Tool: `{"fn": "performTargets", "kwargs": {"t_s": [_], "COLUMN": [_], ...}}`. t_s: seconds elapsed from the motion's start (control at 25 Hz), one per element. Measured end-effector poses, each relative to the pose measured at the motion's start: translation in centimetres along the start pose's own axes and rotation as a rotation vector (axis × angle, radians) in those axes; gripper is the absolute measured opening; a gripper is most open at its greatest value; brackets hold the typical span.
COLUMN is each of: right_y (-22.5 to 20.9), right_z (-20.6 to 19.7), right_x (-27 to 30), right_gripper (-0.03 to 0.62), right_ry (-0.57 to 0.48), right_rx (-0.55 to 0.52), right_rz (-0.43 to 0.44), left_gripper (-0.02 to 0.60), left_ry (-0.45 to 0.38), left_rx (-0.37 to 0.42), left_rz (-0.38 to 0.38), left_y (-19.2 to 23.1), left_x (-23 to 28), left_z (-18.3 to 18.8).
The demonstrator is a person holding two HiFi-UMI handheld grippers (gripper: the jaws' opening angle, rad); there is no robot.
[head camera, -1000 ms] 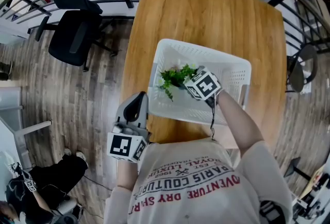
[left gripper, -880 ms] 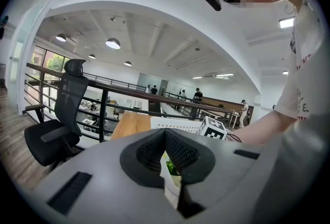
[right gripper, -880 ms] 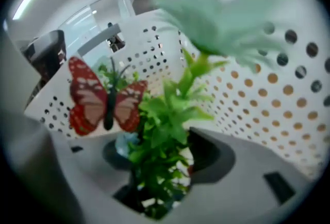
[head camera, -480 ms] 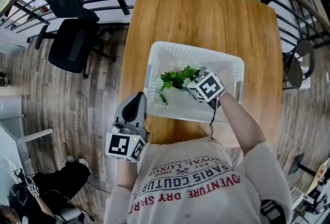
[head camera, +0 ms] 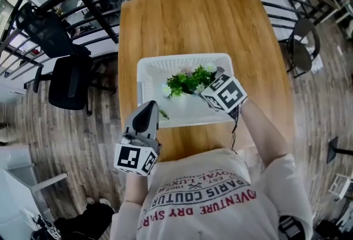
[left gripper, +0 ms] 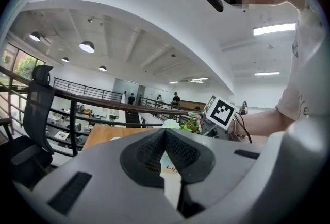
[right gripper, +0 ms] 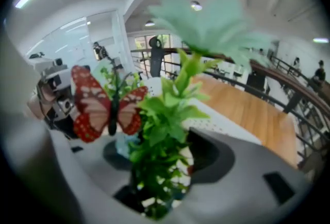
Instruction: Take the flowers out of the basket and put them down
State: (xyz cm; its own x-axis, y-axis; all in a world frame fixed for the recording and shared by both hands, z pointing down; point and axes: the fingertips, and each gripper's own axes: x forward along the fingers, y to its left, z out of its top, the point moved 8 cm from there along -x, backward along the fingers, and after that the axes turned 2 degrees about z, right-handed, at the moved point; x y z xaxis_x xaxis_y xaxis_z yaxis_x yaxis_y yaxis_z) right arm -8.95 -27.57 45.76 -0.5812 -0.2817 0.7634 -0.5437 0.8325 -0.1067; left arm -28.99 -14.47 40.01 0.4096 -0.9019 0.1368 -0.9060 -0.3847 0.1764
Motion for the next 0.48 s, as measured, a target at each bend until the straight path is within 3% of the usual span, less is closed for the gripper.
{"fn": "performTargets", "kwargs": {"t_s": [0.24, 0.48], "right_y": [-4.1, -9.6], "right_z": [-2.8, -6.6], "right_x": [-9.2, -17.5], "right_gripper": [0.281, 0.281], "right_ry": [-0.097, -0.196], "right_rx": [0.016, 0.032], "right_rz": [-0.07, -0.034], "left_gripper": [0.015, 0.015], "left_ry": [-0.025, -0.095], "left_rx": [0.029, 0.024], "left_rz": [-0.047, -0.029], "left_y": [-7.9, -17.7], "left_x": [3.1, 8.2], "left_z": [1.6, 1.5]}}
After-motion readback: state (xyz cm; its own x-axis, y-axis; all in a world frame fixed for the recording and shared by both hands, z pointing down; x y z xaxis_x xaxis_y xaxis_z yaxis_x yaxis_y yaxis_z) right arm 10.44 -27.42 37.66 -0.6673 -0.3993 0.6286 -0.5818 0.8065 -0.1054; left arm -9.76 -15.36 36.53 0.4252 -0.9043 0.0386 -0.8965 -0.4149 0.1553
